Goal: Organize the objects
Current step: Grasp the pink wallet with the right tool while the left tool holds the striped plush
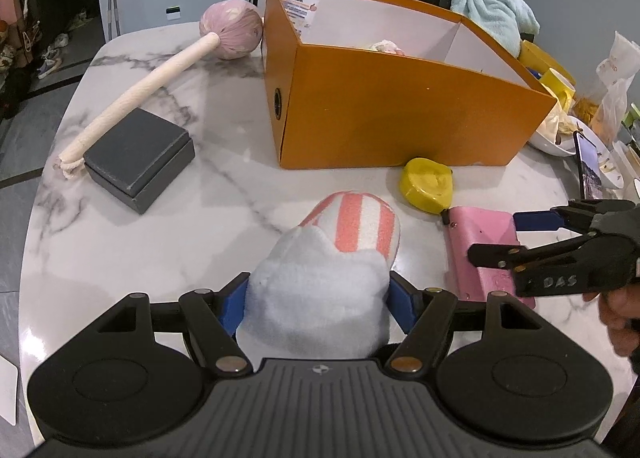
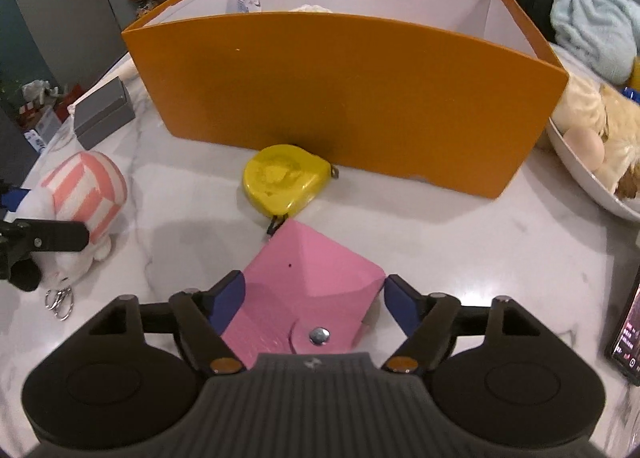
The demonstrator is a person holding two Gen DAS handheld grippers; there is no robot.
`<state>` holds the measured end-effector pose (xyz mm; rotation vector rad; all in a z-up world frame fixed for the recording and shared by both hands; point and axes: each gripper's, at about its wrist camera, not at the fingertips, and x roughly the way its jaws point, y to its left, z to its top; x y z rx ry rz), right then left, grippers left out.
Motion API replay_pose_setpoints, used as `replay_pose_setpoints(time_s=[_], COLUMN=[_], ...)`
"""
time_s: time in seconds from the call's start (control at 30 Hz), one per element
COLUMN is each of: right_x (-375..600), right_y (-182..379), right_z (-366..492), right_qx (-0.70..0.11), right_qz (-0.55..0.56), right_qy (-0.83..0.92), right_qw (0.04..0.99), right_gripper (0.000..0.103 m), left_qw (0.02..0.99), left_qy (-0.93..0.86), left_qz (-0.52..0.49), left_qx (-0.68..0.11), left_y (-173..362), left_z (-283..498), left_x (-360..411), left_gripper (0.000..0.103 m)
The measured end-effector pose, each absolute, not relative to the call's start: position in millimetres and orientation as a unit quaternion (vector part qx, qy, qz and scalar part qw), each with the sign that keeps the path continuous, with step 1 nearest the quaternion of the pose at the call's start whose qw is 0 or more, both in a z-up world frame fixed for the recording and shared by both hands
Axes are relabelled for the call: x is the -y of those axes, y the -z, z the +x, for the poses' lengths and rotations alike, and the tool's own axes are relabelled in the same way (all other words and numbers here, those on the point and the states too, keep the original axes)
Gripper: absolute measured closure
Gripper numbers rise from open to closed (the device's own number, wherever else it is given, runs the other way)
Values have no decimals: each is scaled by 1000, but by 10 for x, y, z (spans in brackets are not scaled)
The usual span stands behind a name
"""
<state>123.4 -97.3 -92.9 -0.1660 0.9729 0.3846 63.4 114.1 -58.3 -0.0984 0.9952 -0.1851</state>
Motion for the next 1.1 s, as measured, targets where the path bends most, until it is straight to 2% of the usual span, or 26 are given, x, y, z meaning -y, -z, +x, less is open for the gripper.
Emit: replay_pose_setpoints(time_s=[0.17, 0.43, 0.67, 1.1], right_x=[873, 841, 1070, 805], right_y=[946, 854, 728, 953], right_z=[1192, 974, 1056, 917], right_qx=[-446, -433, -480, -482], right_qz=[-113, -261, -170, -211], right_qy=[-206, -297, -231, -208], right_qw=[864, 810, 829, 825], right_gripper=[19, 20, 19, 20], left_qw=[873, 873, 872, 872], left_qy=[89, 89, 90, 94], left_qz=[-45, -42, -42, -37], left_qx=[-477, -478, -479, -478], left_y=[584, 580, 580, 596], left_z=[640, 654, 665, 663], left_x=[-1130, -1096, -1081, -1054], left_gripper=[21, 21, 20, 20])
